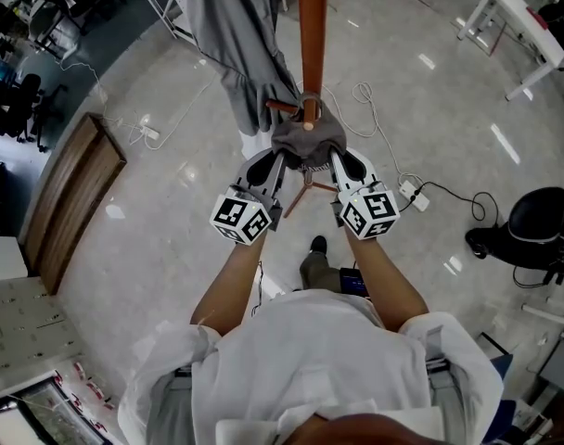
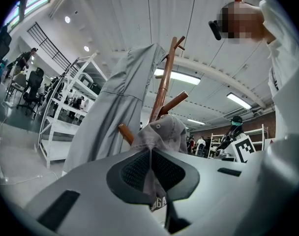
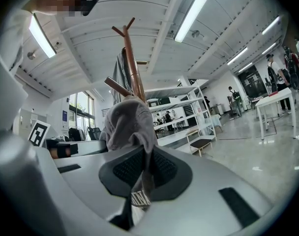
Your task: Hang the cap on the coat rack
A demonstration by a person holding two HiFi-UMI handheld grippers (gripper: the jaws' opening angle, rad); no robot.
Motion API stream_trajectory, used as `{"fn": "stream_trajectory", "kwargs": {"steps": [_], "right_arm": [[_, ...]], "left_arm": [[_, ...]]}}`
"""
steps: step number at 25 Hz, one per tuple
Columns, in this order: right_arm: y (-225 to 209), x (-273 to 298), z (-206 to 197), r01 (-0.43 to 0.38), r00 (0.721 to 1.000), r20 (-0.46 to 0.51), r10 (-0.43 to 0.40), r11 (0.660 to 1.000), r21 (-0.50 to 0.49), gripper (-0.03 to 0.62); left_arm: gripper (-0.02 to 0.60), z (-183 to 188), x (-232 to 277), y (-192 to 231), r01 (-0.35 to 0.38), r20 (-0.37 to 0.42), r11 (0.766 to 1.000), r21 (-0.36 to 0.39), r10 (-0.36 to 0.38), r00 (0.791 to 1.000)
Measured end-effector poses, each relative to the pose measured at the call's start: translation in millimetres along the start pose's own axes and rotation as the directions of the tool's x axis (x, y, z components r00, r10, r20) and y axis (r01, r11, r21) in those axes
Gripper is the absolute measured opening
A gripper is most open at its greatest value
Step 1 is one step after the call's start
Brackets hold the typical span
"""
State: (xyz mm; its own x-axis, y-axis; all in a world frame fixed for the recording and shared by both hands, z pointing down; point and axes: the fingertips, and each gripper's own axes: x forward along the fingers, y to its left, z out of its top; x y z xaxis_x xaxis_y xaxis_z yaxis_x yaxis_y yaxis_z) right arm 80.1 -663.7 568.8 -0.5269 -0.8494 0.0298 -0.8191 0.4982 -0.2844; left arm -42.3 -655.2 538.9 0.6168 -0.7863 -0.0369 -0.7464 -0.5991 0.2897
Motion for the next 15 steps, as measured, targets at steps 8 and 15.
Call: {"fn": "stream_trajectory", "kwargs": {"steps": [8, 15], "right_arm": [[-10, 5, 1, -0.002, 1.000, -0.005, 0.002, 1.000, -0.002, 0.038], [-10, 8, -2, -0.010, 1.000, -0.023, 0.009, 1.000, -0.019, 0.038]], "left_arm": [[0.031, -2, 13, 4, -0.002, -0.003, 1.000, 0.007, 0.002, 1.000], [0.031, -6, 13, 8, -0.014, -0.021, 1.000, 0.016, 0.014, 1.000]]}}
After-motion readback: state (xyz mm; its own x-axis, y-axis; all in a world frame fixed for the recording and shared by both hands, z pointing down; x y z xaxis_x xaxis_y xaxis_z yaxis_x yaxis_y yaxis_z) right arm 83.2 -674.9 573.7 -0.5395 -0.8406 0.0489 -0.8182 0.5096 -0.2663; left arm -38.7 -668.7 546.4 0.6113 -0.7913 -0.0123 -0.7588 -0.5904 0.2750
